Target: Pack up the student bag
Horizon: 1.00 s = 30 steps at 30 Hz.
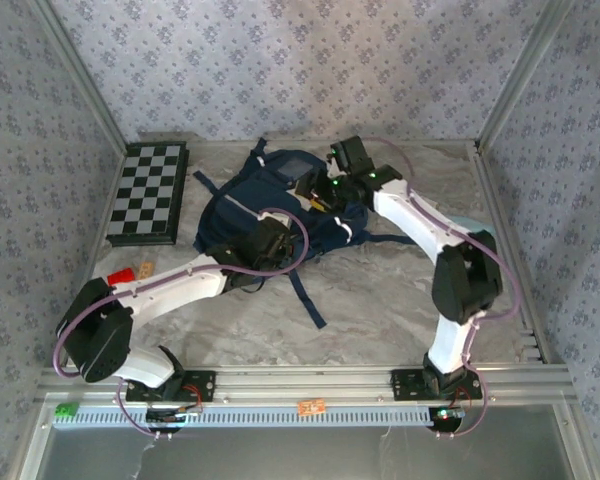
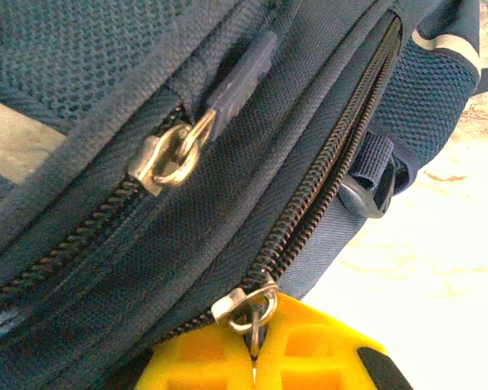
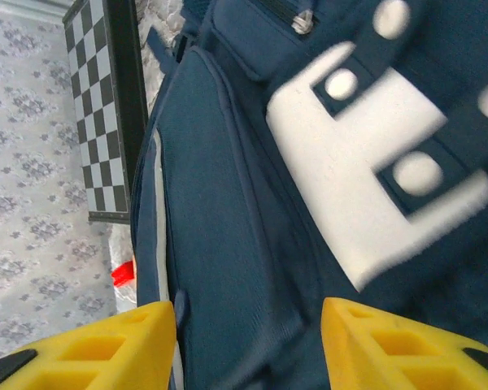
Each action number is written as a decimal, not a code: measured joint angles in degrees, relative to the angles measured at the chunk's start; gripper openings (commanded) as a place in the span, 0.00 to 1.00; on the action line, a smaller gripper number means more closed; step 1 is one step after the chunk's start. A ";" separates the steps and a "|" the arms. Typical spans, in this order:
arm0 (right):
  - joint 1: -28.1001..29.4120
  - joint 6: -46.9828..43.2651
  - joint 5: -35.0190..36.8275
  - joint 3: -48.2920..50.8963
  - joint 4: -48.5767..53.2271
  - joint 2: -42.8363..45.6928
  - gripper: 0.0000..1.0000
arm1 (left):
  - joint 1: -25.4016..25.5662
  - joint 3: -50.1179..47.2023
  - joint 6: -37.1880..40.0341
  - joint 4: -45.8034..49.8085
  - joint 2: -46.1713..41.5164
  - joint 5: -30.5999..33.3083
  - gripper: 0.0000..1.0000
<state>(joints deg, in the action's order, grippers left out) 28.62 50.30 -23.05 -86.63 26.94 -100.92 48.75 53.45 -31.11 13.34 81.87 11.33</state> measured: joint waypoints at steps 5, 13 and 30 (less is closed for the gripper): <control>1.81 9.44 -0.85 16.11 -9.40 8.44 0.49 | -0.52 0.00 -0.07 0.09 0.00 -0.55 0.00; 3.30 21.05 -2.95 19.65 -21.88 1.88 0.35 | -1.14 0.00 0.04 0.17 0.02 -1.84 0.00; -3.39 9.11 -10.54 17.57 -15.19 0.92 0.00 | -14.32 -4.81 0.66 8.90 -8.28 -7.43 0.00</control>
<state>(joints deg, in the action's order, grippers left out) 25.23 59.42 -33.58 -69.06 11.75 -100.01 34.44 48.64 -30.46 22.24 73.58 3.90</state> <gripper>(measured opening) 0.053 0.047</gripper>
